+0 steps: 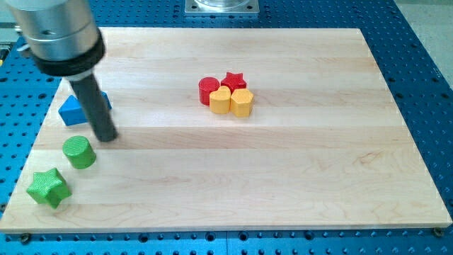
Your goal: Point your arm to the bottom right of the cube
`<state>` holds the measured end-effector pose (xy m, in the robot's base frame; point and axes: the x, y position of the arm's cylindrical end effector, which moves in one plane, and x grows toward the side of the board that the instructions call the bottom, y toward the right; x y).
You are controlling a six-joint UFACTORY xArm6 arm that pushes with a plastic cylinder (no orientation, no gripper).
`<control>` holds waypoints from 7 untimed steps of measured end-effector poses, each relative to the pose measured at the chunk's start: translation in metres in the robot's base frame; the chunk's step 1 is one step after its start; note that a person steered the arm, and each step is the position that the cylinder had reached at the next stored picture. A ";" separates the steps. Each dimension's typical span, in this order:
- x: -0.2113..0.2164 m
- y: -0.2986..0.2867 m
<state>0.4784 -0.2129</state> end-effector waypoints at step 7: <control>0.037 0.026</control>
<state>0.5154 -0.1871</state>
